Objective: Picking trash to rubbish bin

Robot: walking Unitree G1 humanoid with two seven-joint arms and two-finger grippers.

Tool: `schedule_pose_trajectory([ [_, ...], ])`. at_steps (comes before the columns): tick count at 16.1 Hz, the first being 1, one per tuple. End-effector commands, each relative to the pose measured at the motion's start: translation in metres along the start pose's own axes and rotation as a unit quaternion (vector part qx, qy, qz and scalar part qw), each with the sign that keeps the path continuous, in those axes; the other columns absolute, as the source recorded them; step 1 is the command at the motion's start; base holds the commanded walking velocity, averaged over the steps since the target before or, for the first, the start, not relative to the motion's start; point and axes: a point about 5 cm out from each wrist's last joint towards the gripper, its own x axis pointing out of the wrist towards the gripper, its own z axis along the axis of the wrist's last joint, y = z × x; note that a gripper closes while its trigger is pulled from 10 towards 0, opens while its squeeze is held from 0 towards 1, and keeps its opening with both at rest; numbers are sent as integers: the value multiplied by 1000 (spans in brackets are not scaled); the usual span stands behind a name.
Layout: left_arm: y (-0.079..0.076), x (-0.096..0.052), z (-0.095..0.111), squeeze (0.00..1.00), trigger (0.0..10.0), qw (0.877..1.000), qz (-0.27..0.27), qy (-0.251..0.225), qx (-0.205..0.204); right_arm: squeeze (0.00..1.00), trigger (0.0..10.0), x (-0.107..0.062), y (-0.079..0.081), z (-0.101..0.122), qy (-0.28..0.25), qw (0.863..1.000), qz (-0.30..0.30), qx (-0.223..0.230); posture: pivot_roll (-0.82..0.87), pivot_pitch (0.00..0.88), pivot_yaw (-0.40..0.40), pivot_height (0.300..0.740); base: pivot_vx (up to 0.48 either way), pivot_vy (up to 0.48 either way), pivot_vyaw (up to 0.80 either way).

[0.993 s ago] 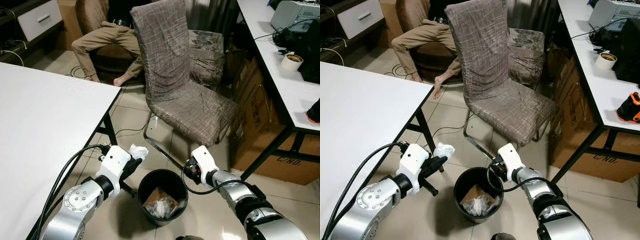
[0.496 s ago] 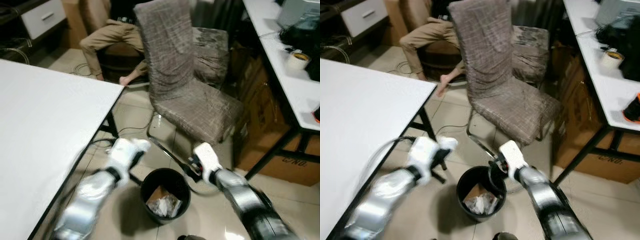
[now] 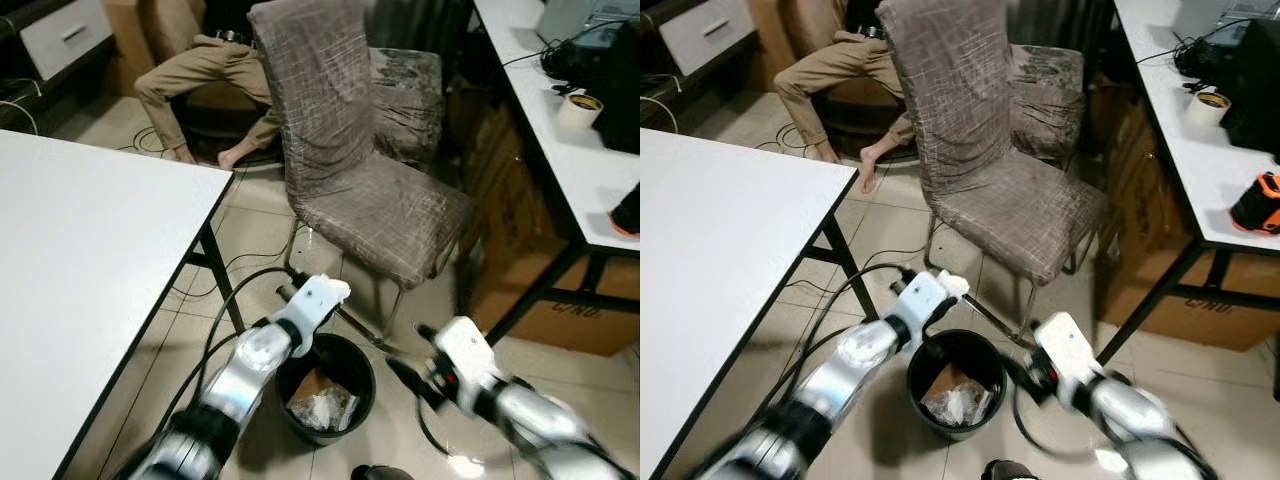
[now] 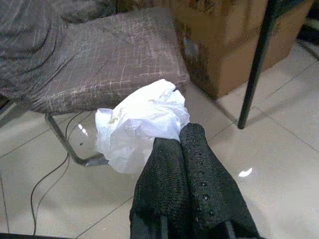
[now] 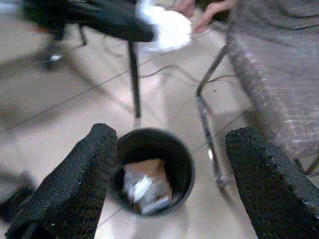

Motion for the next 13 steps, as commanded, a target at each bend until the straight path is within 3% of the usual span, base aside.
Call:
schedule_pose_trajectory([
  [1, 0, 1, -5, 0, 10000, 1000, 6, 10, 5, 0, 10000, -4, 3, 7, -5, 1000, 12, 5, -290, 110, -12, 740, 0, 0, 0],
  [3, 0, 5, -6, 0, 10000, 1000, 1, 16, 11, 0, 10000, -8, 4, 10, 0, 1000, 16, 4, -291, 111, -14, 740, 0, 0, 0],
  [4, -1, 6, -7, 494, 10000, 1000, -4, 20, 16, 0, 10000, -10, 3, 12, 6, 1000, 13, 0, -294, 114, -19, 740, 0, 0, 0],
  [6, -2, 8, -9, 1000, 10000, 1000, -7, 20, 15, 0, 10000, -11, 0, 16, 13, 1000, 0, 4, -294, 114, -19, 740, 0, 0, 0],
  [13, -2, 13, -4, 1000, 10000, 1000, -20, 7, -8, 0, 10000, -8, -3, 15, 25, 1000, -15, 5, -293, 111, -11, 740, 0, 0, 0],
])
